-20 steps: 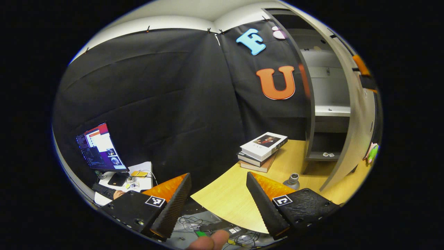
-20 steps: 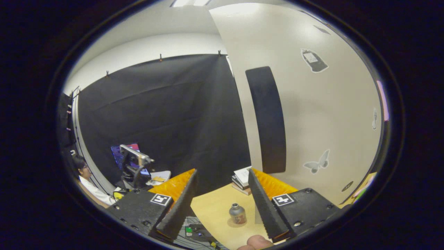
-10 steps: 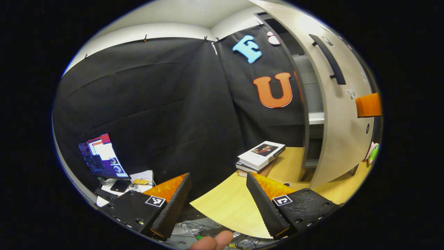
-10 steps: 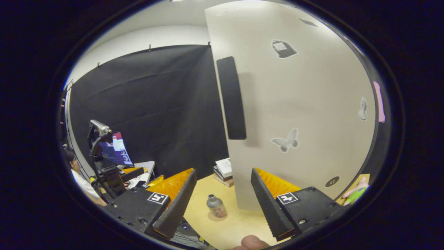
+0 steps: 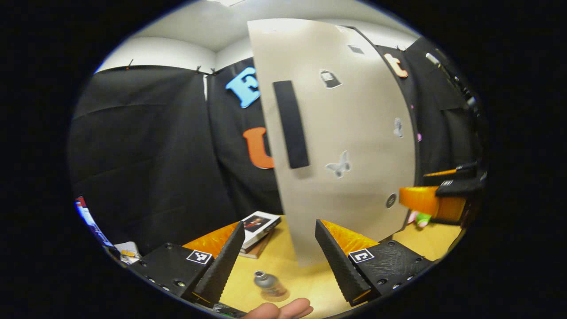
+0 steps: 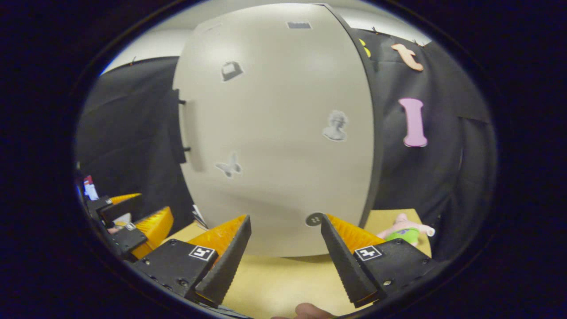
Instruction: Open the cabinet door with the right hand, grasp the bottle in the cabinet with the left hand and place it on the coaster, then close the cabinet door with the right hand.
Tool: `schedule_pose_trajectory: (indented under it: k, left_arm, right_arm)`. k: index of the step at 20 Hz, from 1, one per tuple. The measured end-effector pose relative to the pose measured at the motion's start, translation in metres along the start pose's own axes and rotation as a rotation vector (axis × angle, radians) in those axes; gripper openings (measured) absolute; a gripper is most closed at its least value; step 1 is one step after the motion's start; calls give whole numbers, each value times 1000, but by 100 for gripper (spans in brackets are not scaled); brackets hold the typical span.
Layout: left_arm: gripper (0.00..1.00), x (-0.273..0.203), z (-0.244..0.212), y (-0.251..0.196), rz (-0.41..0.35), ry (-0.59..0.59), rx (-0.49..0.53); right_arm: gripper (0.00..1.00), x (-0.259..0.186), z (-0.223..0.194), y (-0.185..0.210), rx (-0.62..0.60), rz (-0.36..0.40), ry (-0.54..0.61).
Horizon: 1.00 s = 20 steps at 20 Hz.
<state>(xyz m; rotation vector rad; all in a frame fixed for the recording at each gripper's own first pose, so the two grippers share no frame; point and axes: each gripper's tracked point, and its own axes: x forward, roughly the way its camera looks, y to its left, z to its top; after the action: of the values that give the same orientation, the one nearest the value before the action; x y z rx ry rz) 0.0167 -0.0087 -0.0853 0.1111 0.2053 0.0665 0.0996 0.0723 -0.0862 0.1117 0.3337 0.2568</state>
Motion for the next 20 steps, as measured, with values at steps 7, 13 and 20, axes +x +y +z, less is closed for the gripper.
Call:
schedule_pose_trajectory:
  k: [7,13,20]
  left_arm:
    - [97,6,72,-26,-185,-121,-98]
    - [94,-4,90,-24,-244,-205,-134]
    - [95,0,88,-14,-177,-222,-112]
  right_arm:
    - [98,-105,106,11,-92,-170,-448]
    - [97,-63,79,32,95,-89,-343]
    - [96,-87,97,33,-162,-223,-463]
